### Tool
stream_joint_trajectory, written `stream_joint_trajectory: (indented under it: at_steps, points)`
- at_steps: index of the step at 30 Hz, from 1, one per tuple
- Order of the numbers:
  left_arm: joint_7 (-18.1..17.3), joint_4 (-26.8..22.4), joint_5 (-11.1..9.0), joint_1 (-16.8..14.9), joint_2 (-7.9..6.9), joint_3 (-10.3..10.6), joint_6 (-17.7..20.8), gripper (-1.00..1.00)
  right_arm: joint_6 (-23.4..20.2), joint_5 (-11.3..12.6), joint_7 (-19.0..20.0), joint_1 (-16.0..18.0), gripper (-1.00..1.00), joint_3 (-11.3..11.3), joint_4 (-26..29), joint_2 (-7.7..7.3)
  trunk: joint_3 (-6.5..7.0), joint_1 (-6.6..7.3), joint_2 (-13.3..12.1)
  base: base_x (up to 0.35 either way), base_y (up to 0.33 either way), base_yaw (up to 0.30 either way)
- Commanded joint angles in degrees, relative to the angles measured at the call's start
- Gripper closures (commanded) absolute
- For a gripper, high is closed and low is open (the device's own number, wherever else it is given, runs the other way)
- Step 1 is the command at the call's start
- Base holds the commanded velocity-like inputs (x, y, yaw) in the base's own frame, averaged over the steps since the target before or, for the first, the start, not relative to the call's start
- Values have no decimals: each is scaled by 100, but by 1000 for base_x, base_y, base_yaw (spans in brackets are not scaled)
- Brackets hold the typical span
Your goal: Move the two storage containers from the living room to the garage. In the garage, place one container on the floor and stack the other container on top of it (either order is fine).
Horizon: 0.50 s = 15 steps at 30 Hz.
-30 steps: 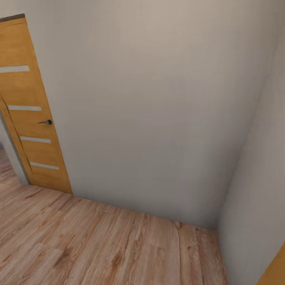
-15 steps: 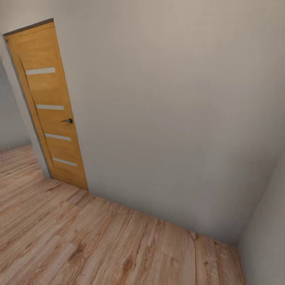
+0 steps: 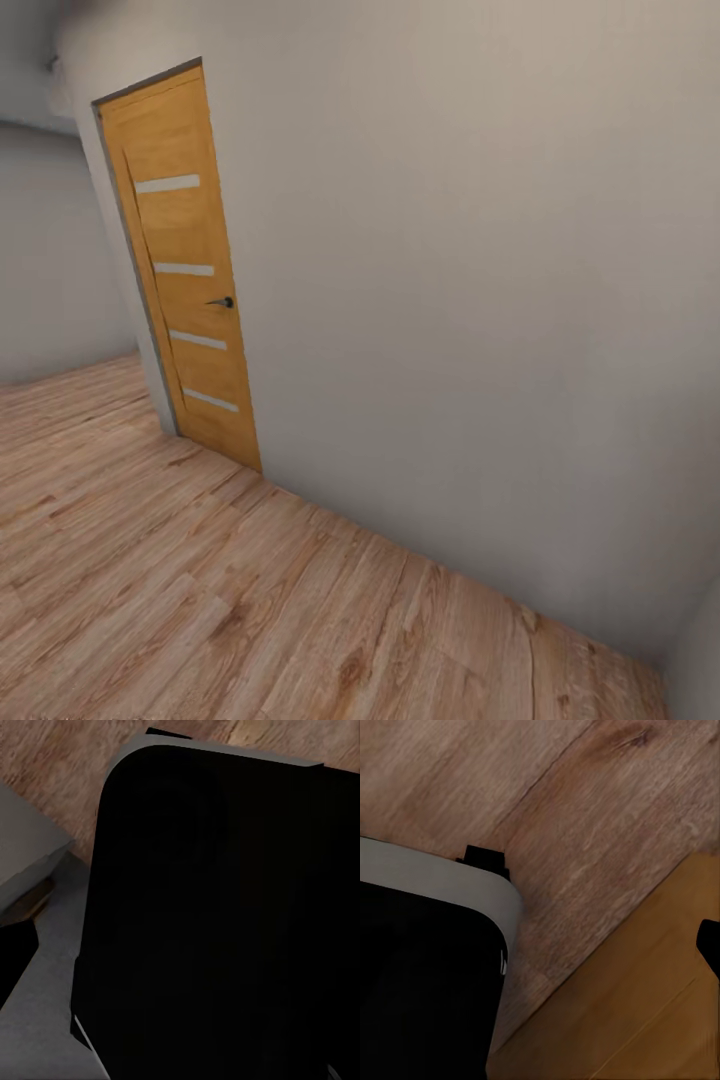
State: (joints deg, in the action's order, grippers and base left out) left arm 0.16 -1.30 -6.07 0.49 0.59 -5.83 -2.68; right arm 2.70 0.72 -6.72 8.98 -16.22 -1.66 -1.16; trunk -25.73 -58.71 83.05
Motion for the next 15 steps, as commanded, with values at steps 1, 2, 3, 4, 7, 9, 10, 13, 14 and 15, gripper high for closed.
stream_joint_trajectory:
  at_steps: [1,2,3,4,7,9,10,13,14,15]
  points:
    - [2,-10,-37,4,2,-34,-5,-100,30,7,-12,7,-100,-30,-18,2,-5,-2,2,214,0,268]
    - [2,-10,-40,4,2,-33,-5,-100,33,7,-10,7,-100,-30,-16,2,-5,-2,2,252,0,218]
    - [2,-10,-41,4,2,-34,-5,-100,36,7,-11,7,-100,-29,-17,2,-5,-2,2,276,0,140]
    - [2,-10,-41,4,2,-36,-5,-100,38,9,-12,7,-100,-27,-16,2,-5,-2,2,285,0,112]
    - [2,-10,-43,4,2,-35,-5,-100,39,11,-12,7,-100,-25,-18,2,-5,-2,2,304,0,53]
    - [2,-10,-43,4,2,-36,-5,-100,38,4,-8,7,-100,-28,-17,2,-5,-2,2,315,0,15]
    - [2,-10,-43,4,2,-36,-5,-100,38,2,-7,7,-100,-29,-16,4,-5,-2,2,317,0,10]
    - [2,-10,-43,4,2,-35,-5,-100,38,-7,-6,7,-100,-30,-12,8,-5,-2,2,318,0,6]
    - [2,-10,-43,4,2,-34,-5,-100,38,-12,-6,7,-100,-30,-11,9,-5,-2,2,319,0,3]
    - [2,-10,-43,4,2,-37,-5,-100,38,-14,-9,7,-100,-30,-11,9,-5,-2,2,319,0,2]
